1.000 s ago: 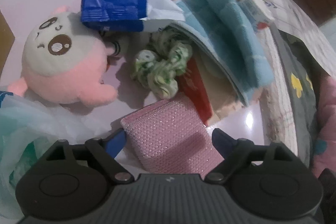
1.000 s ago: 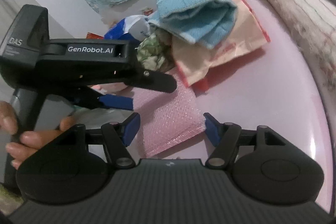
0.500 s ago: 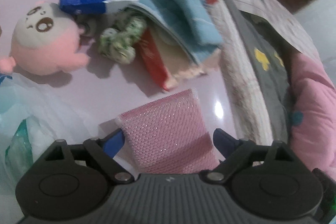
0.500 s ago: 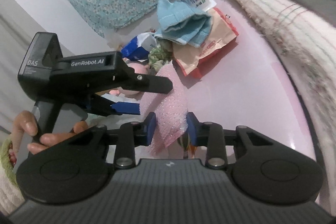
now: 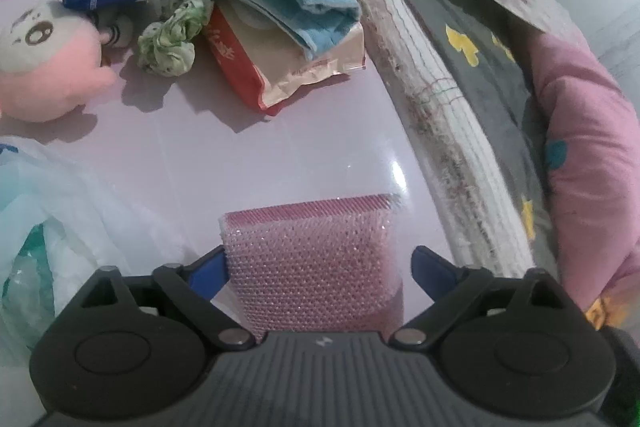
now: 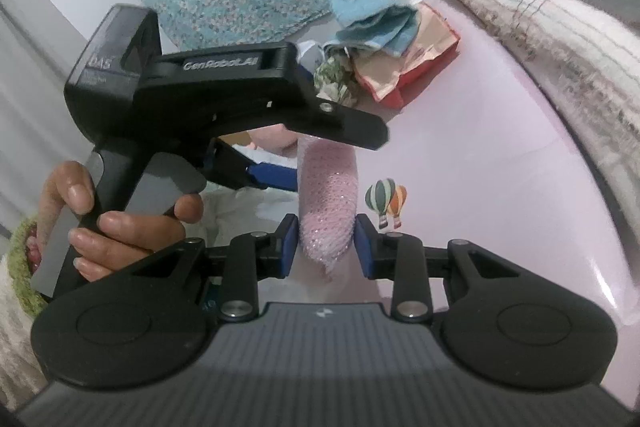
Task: Organize soft objects
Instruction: 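Close the left tool on the pink mesh pad and lift it, then carry the pink pad over the cardboard box with the left tool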
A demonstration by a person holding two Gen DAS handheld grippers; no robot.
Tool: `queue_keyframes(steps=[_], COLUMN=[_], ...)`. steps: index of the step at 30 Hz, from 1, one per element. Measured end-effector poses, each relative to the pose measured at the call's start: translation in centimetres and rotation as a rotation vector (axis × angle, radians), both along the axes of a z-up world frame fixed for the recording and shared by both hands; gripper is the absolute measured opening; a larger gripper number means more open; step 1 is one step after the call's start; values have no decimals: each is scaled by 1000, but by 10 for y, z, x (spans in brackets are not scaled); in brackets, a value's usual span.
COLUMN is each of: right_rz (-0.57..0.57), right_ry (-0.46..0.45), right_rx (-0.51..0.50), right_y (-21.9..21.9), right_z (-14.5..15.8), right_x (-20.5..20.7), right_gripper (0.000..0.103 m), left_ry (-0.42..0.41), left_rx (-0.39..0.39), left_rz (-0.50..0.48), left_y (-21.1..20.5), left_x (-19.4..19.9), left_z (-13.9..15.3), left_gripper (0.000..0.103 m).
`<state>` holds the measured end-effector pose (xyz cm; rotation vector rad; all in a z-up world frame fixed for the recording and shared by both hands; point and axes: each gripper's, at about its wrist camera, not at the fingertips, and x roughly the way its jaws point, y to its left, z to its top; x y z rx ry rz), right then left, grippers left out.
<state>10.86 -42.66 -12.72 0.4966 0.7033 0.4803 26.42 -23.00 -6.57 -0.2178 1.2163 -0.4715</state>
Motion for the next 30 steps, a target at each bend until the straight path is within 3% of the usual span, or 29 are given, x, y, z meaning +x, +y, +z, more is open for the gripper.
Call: queue_keyframes(steps=[1, 7, 15, 30], right_rz=[-1, -15, -24, 63], right_ry=[2, -22, -127, -275], right_rx=[-9, -16, -42, 31], right_y=[2, 3, 5, 43], right_z=[-1, 4, 35, 98], right_x=[0, -3, -18, -72], right_gripper=[29, 29, 28, 28], left_ry=[-8, -52, -143, -337], left_rx=[14, -10, -86, -120], left_rz=[-2, -3, 0, 22], left_y=[-1, 9, 28, 88], left_x=[0, -7, -27, -104], left_z=[-1, 9, 49, 128], left_gripper=[83, 80, 80, 83])
